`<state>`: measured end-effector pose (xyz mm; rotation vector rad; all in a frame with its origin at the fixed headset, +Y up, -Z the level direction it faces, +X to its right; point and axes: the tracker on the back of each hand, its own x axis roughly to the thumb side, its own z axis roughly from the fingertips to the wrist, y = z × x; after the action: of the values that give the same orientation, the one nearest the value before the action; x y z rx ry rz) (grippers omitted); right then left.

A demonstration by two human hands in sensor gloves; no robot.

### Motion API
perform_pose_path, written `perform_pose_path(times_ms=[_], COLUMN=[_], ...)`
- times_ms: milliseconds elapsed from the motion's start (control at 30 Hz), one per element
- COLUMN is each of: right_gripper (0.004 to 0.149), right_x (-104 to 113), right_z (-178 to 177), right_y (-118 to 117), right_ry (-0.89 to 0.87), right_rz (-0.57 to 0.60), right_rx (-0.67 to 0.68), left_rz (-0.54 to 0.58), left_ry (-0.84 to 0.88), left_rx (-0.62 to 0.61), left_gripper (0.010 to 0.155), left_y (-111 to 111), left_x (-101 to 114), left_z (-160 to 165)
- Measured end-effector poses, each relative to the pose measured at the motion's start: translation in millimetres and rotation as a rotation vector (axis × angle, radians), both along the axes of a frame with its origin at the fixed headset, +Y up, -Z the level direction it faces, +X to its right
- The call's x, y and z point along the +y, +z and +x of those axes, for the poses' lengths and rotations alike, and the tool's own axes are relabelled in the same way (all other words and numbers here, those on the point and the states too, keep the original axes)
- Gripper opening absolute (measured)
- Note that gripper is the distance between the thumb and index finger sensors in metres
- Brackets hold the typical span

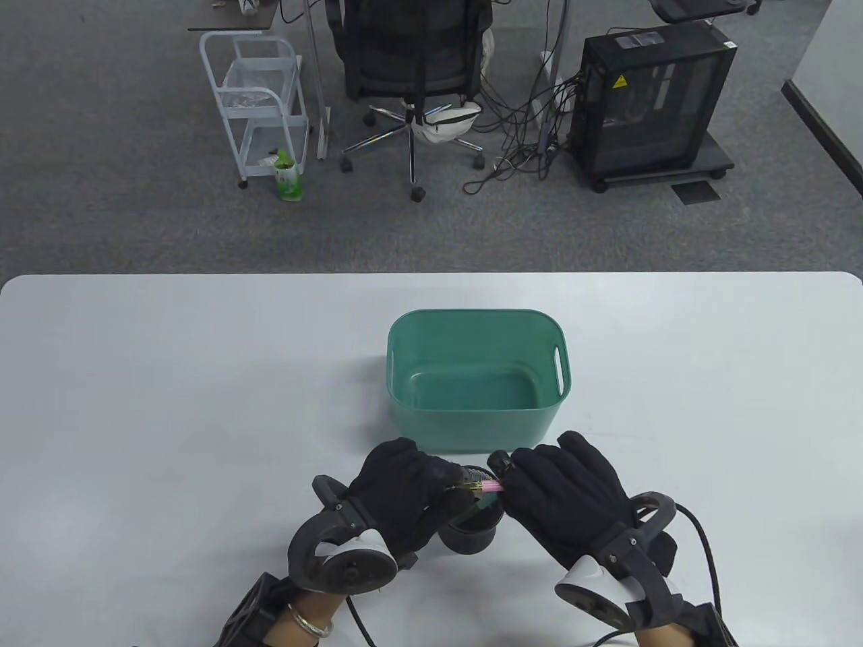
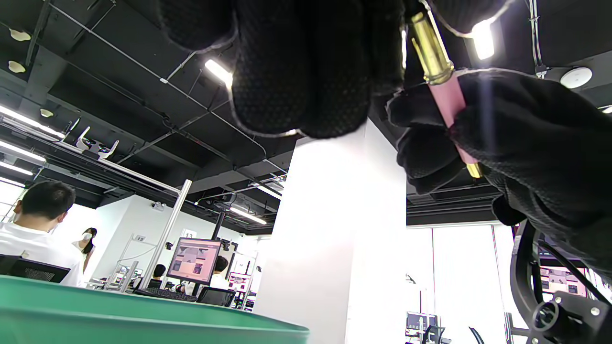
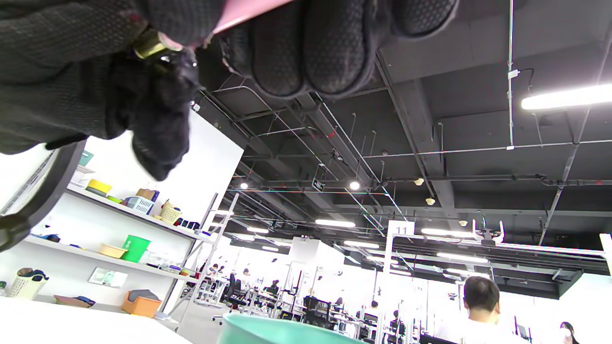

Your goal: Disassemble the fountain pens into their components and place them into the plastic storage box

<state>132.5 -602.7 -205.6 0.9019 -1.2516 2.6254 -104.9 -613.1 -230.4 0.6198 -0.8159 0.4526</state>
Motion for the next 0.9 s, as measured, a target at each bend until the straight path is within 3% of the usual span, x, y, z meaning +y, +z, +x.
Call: perform_pose_path(times_ms=[233,567,900], right_gripper=[0.045,0.045,0.045], right_x=[0.0,0.2,0.1], right_z=[1.2,1.9,1.0], right_y=[-0.7,-1.7,-1.6], right_ry=[-0.002,-0.001,0.002], right_rz=[0.0,-0.002,-0.003], right_rx=[-0.006,-0.008,-0.003], left_rz=[0.013,0.018,0.012], left_ry=[-0.011,-0.031,-0.022], left_rx=[0.017,0.014,0.009], left_gripper=[0.058,0.046,0.045], left_y=[1.2,2.1,1.6], left_x=[0.2,-0.2,-0.2], left_z=[0.1,2.5,2.7])
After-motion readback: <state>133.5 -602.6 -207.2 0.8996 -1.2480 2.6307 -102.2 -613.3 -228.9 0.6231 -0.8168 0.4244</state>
